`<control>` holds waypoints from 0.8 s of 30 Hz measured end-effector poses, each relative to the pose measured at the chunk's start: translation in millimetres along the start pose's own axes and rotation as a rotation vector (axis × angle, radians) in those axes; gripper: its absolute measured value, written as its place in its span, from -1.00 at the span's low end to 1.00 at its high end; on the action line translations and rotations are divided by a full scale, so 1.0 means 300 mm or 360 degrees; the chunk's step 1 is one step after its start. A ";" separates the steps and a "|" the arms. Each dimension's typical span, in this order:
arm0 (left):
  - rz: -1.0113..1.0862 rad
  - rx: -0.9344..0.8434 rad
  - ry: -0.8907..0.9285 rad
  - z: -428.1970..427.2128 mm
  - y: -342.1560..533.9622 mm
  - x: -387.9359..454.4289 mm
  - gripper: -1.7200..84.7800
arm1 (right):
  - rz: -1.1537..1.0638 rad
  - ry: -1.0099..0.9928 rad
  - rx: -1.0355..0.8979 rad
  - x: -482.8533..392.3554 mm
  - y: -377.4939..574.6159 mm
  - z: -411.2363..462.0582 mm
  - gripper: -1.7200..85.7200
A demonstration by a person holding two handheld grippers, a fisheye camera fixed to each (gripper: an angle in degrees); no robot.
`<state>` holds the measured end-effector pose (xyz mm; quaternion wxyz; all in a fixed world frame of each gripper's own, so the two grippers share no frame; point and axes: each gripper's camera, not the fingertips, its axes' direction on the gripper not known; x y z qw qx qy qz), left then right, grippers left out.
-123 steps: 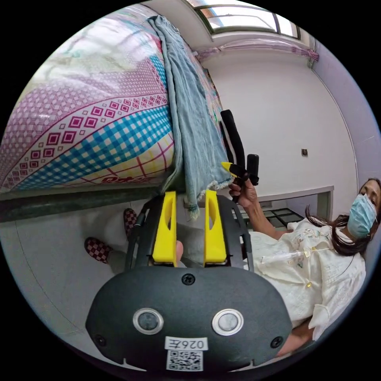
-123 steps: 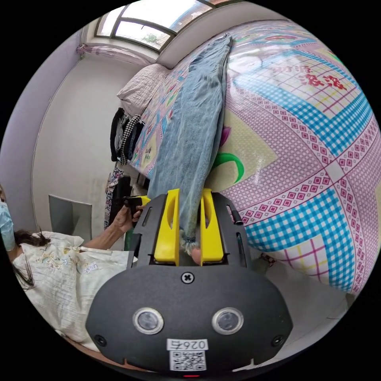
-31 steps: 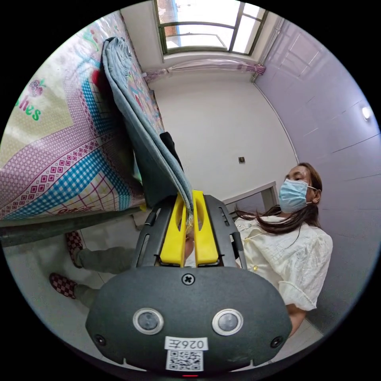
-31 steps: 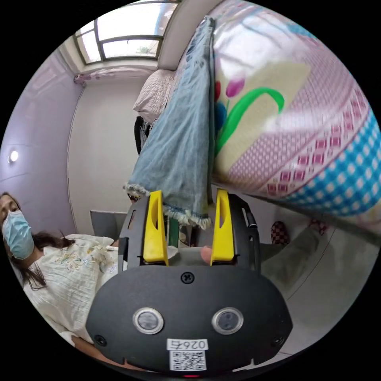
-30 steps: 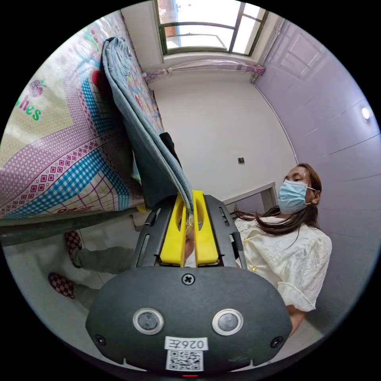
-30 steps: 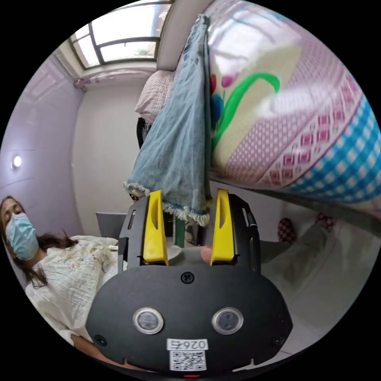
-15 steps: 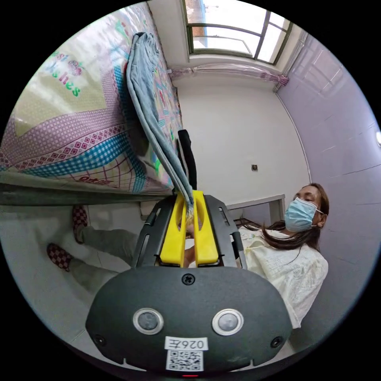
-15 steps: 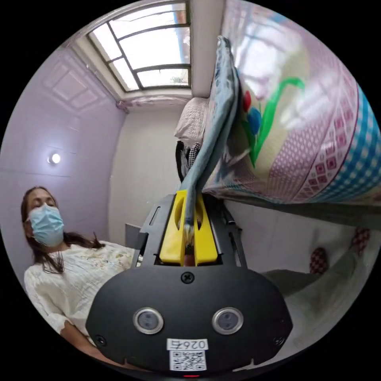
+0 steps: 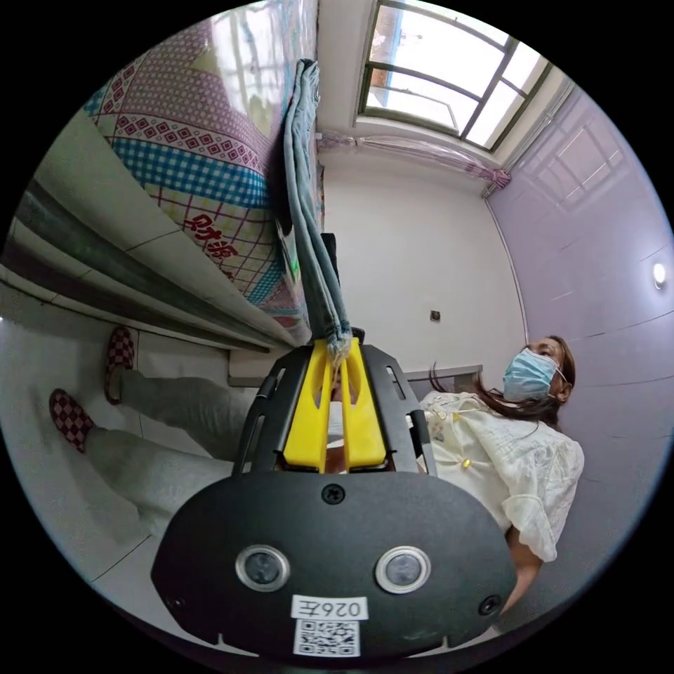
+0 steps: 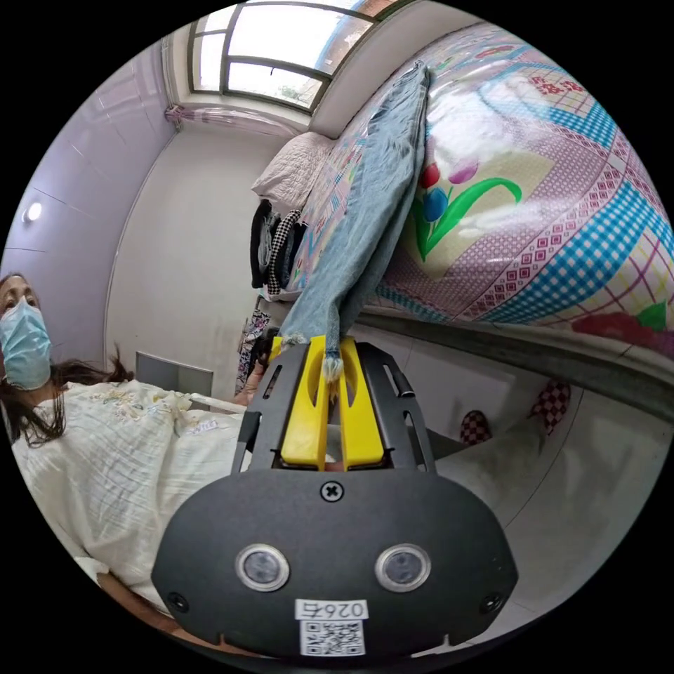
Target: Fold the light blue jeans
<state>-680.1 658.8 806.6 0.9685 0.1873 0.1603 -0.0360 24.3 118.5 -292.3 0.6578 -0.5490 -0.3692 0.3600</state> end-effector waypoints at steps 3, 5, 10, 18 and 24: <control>0.0070 -0.0092 -0.0034 -0.008 0.046 0.041 -0.98 | 0.0034 -0.0012 -0.0045 0.000 0.037 -0.008 -0.99; 0.0080 -0.0143 -0.0049 -0.013 0.092 0.060 -0.98 | 0.0081 -0.0061 -0.0091 0.009 0.079 -0.018 -0.99; 0.0107 -0.0196 -0.0001 -0.064 0.187 0.090 -0.98 | 0.0171 -0.0295 -0.0078 0.009 0.144 -0.048 -0.99; 0.0354 -0.0285 0.0029 -0.108 0.119 0.254 -0.98 | 0.0054 -0.0475 0.0012 -0.073 0.063 -0.107 -0.99; 0.0542 -0.0213 0.0075 -0.125 -0.040 0.400 -0.98 | 0.0033 -0.0706 0.0160 -0.052 -0.081 -0.132 -0.99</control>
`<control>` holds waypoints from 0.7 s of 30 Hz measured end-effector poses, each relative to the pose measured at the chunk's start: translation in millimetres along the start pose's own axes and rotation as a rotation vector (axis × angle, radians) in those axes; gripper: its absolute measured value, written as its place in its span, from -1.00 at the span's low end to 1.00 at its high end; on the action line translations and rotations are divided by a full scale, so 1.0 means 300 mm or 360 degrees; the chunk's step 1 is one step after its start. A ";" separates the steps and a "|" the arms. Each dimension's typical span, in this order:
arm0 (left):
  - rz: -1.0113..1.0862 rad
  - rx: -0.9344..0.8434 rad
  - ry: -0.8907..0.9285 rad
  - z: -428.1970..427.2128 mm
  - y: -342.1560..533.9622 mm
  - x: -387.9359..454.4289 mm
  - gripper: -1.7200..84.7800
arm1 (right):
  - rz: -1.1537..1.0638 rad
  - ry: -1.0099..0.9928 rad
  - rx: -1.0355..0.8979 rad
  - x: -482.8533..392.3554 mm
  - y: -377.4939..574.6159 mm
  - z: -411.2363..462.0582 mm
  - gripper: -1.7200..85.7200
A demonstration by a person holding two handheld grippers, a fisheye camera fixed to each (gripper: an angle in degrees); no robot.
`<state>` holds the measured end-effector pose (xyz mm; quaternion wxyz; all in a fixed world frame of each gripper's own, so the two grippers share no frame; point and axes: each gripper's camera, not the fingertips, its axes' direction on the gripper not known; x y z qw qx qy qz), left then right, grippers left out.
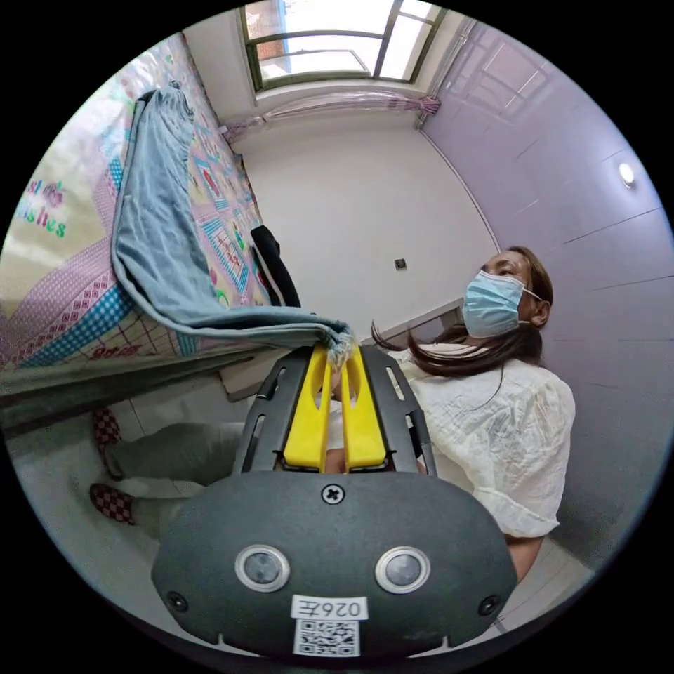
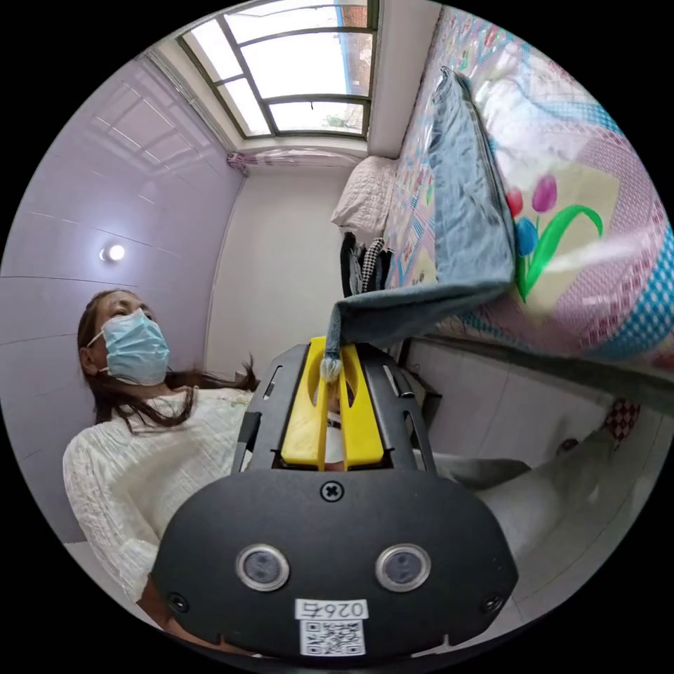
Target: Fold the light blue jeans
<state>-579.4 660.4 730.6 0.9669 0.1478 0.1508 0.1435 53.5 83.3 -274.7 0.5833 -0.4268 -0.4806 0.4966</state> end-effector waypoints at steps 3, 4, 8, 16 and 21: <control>0.0083 0.0025 0.0001 -0.031 -0.183 0.003 -0.98 | -0.0063 -0.0051 0.0052 0.006 -0.159 0.009 -0.99; 0.0087 0.0068 0.0002 -0.051 -0.268 -0.010 -0.98 | -0.0088 -0.0047 0.0062 0.006 -0.239 0.019 -0.99; 0.0047 0.0162 -0.0023 -0.097 -0.534 -0.096 -0.98 | -0.0216 0.0127 0.0078 0.016 -0.538 0.063 -0.99; -0.0287 0.0369 -0.0209 -0.193 -0.915 -0.453 -0.95 | -0.0011 0.0374 0.0091 0.271 -0.982 0.181 -0.95; -0.0610 0.0637 -0.0142 -0.273 -0.874 -0.593 -0.86 | 0.0212 0.0359 0.0036 0.426 -1.094 0.249 -0.79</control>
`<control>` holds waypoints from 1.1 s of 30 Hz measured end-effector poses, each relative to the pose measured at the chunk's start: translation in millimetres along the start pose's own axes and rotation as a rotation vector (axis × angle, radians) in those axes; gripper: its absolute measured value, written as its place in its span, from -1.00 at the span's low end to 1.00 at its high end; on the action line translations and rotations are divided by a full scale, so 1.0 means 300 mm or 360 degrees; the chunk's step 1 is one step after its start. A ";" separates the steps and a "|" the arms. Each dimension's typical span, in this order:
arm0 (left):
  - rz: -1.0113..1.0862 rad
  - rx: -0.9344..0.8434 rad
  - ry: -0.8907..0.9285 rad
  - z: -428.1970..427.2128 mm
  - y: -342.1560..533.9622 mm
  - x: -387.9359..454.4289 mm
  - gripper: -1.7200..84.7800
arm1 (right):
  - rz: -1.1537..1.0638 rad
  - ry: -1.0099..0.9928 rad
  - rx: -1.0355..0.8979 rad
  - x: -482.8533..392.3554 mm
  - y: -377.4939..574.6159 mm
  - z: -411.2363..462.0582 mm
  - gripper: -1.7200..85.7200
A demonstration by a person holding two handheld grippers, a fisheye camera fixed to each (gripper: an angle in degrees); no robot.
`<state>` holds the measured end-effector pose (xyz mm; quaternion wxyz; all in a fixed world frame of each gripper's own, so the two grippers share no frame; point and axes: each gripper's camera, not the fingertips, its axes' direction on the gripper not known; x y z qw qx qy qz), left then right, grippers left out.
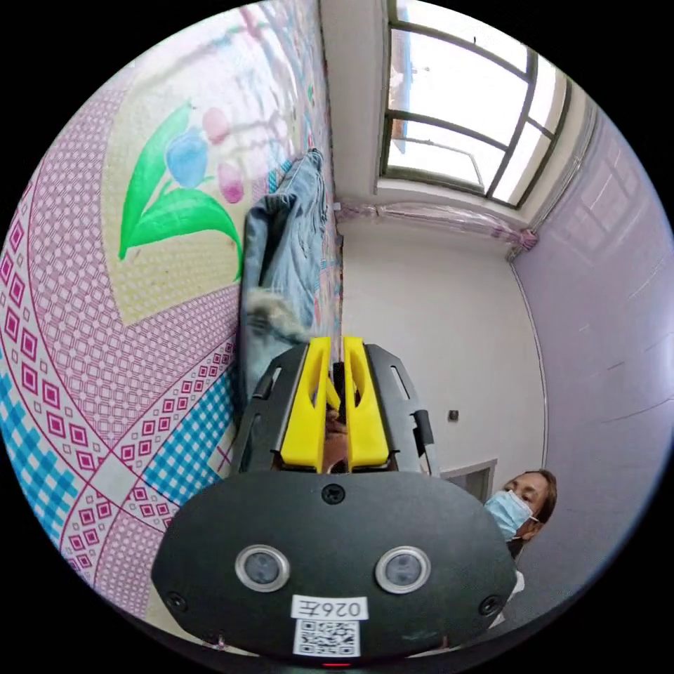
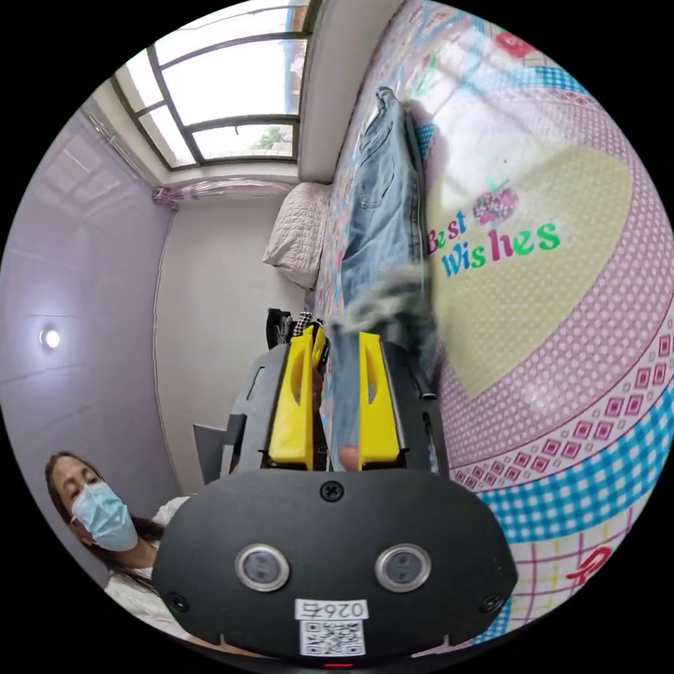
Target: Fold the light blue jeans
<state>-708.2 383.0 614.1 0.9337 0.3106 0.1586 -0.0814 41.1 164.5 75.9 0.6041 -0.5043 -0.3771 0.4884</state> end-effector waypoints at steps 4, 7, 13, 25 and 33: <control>0.0278 0.0144 0.0208 -0.118 0.112 0.157 -0.95 | -0.0178 0.0067 0.0024 -0.080 0.073 -0.024 -0.77; 0.0466 -0.0181 -0.0297 0.009 0.213 0.318 -0.98 | -0.0413 0.0160 -0.0069 -0.174 0.159 0.055 -0.82; 0.0433 -0.0654 -0.1022 0.302 0.247 0.334 -0.98 | -0.0628 0.0767 -0.0341 -0.229 0.257 0.316 -0.96; 0.1833 0.0494 -0.1015 -0.106 1.132 1.348 -0.98 | -0.1450 0.1020 0.1209 -1.045 1.194 -0.113 -0.98; 0.2404 0.0281 -0.0238 -0.155 1.363 1.907 -0.98 | -0.2211 0.0749 0.1499 -1.540 1.627 -0.010 -0.98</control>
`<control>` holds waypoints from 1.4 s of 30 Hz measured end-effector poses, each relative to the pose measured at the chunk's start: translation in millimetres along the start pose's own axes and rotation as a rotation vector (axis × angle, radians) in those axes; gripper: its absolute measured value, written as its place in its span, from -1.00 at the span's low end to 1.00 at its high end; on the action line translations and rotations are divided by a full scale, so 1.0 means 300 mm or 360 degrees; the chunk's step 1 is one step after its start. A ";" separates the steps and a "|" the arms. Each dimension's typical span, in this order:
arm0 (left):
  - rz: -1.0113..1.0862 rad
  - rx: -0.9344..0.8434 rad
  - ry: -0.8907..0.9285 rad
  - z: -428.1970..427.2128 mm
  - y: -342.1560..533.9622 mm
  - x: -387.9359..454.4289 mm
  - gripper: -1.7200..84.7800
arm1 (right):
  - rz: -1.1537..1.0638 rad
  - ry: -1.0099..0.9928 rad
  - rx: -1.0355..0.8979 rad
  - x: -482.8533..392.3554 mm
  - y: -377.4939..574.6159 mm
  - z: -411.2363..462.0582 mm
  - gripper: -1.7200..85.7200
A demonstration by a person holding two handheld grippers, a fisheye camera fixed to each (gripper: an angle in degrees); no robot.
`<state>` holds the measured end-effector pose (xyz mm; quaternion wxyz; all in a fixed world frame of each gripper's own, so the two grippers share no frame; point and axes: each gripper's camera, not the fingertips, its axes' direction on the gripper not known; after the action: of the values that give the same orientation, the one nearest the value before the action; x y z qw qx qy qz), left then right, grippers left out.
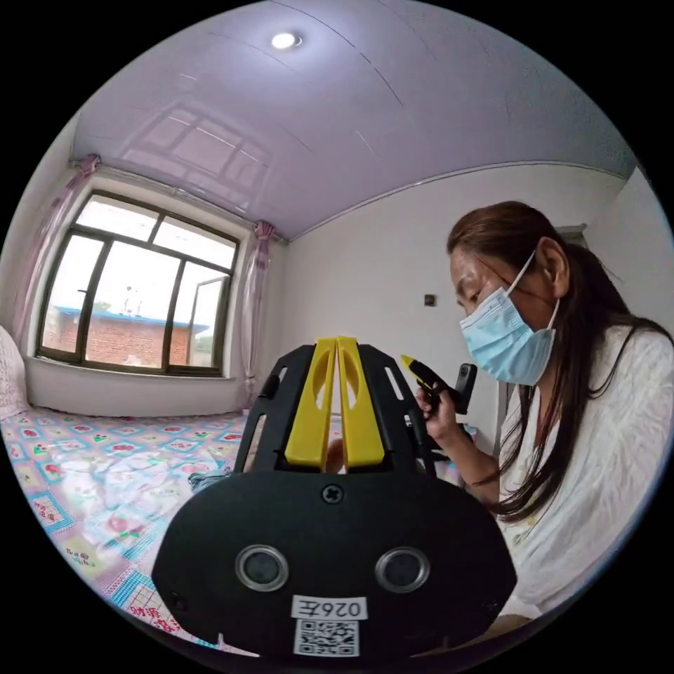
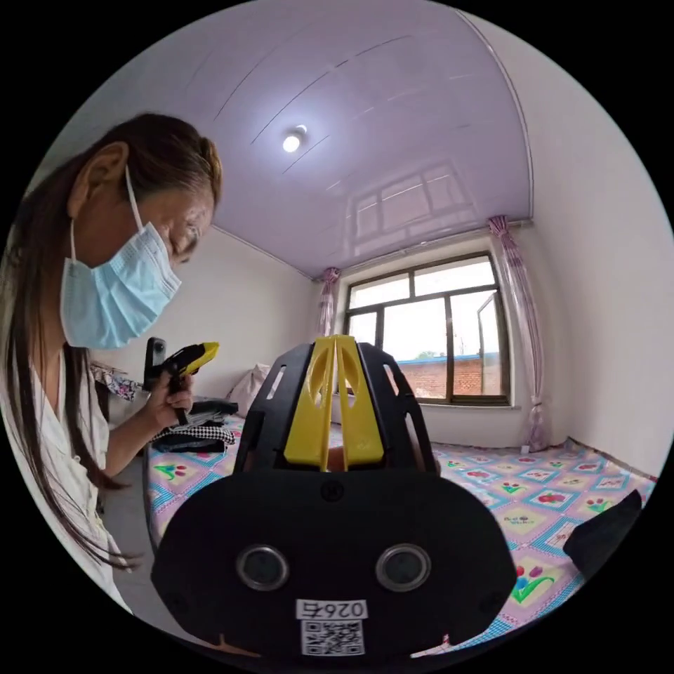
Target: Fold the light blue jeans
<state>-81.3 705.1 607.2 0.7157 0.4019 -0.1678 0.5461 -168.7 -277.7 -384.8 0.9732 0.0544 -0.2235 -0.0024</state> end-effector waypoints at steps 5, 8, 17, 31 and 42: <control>-0.0131 -0.0115 0.0070 0.008 0.015 -0.033 -0.98 | 0.0151 0.0089 -0.0029 -0.112 -0.007 -0.060 -0.98; -0.0444 -0.0539 -0.0208 0.109 0.230 -0.110 -0.97 | 0.0359 0.0145 -0.0443 -0.091 0.135 0.003 -0.98; -0.1320 -0.1329 -0.0150 0.346 0.980 -0.199 -0.51 | 0.1000 0.0121 -0.1522 -0.048 0.877 0.096 -0.83; -0.1299 -0.1654 -0.0196 0.651 1.004 -0.404 -0.86 | 0.0988 0.0017 -0.1906 0.093 1.227 0.426 -0.75; -0.1335 -0.1674 -0.0022 0.579 1.039 -0.393 -0.95 | 0.1049 -0.0202 -0.2058 0.184 1.236 0.364 -0.94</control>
<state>-373.5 522.1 757.2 0.9666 0.0343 -0.2457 0.0648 -173.9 77.8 -223.4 0.7460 -0.6019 -0.2382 0.1561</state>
